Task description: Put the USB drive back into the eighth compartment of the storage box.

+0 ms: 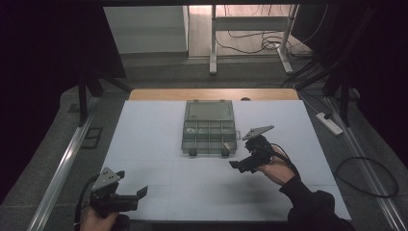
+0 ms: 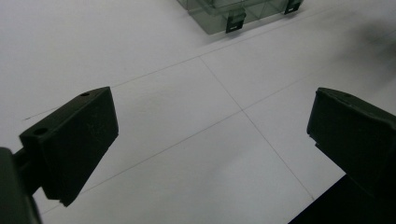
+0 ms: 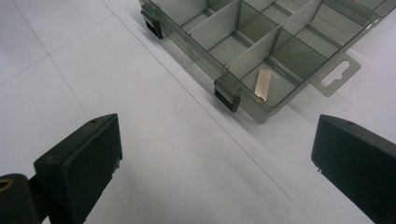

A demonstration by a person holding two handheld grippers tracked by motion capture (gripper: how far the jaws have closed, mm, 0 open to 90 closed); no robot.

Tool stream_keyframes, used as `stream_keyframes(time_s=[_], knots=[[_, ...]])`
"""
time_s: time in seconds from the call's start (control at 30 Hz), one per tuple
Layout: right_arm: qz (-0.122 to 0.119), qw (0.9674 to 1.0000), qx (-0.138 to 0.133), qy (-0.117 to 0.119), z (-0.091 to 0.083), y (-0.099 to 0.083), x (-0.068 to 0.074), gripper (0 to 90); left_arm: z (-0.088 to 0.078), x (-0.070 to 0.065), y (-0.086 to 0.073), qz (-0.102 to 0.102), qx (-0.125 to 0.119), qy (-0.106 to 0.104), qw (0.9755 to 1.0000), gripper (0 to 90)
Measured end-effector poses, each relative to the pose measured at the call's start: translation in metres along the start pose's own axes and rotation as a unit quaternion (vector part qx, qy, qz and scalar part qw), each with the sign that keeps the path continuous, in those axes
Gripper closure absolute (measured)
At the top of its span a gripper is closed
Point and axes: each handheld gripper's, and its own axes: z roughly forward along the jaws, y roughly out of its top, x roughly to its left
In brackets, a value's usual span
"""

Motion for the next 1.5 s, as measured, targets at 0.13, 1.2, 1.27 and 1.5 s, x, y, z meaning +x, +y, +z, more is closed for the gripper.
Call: stream_keyframes(time_s=[0.13, 1.2, 1.27, 1.5], knots=[[0.001, 1.0000, -0.005, -0.002, -0.005, -0.002, 0.001, 1.0, 0.000, 0.000, 0.000, 0.000, 0.000, 0.000, 1.0000, 1.9], [0.015, 0.9997, -0.012, -0.013, -0.033, -0.035, 0.001, 0.0, 0.000, -0.001, 0.000, 0.001, 0.001, 0.000, 1.0000, 1.9], [0.018, 0.9997, -0.012, -0.014, -0.035, -0.038, 0.001, 0.0, 0.000, 0.000, 0.000, 0.001, 0.001, 0.000, 1.0000, 1.9], [0.021, 0.9996, -0.013, -0.016, -0.041, -0.044, 0.000, 0.0, 0.000, -0.001, 0.000, 0.001, 0.001, 0.001, 1.0000, 1.9]])
